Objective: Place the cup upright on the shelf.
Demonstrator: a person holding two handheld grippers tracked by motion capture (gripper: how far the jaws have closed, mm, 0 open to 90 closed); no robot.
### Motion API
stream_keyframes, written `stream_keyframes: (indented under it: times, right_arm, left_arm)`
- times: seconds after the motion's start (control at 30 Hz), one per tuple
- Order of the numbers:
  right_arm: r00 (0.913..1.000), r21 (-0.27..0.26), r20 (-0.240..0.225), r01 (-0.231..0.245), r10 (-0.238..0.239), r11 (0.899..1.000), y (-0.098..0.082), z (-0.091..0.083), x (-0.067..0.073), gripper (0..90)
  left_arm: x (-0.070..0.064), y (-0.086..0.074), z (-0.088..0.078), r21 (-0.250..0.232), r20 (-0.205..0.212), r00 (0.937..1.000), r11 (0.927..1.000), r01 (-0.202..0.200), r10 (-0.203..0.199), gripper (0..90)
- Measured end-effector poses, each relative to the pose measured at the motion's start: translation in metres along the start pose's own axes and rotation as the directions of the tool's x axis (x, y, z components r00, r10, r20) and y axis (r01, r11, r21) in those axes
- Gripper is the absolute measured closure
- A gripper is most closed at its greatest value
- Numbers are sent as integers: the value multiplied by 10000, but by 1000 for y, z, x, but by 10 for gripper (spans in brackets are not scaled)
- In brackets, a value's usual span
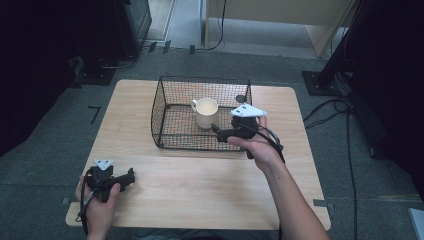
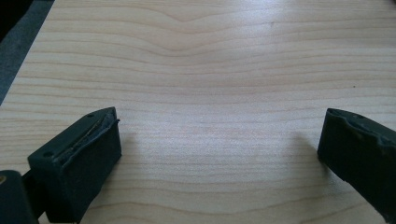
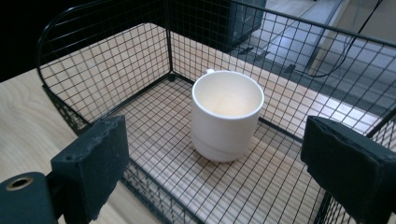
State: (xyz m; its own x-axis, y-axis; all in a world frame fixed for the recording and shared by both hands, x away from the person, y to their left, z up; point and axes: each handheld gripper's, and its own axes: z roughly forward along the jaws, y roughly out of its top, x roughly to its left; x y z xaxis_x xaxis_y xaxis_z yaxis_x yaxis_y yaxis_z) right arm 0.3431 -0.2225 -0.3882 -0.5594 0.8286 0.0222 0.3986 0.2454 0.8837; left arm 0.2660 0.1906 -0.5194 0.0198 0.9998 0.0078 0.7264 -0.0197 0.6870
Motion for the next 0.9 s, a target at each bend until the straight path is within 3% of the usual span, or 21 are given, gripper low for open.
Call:
stream_keyframes:
  times: [0.57,0.9]
  right_arm:
    - [9997,-264,221,-95,100,9996,-33,-46,1,85]
    - [9966,-229,700,-424,439,9988,-65,-64,-15,86]
  left_arm:
    - [0,0,0,-27,-3,10000,10000,11,-11,0]
    - [0,0,0,7,1,10000,10000,-20,20,0]
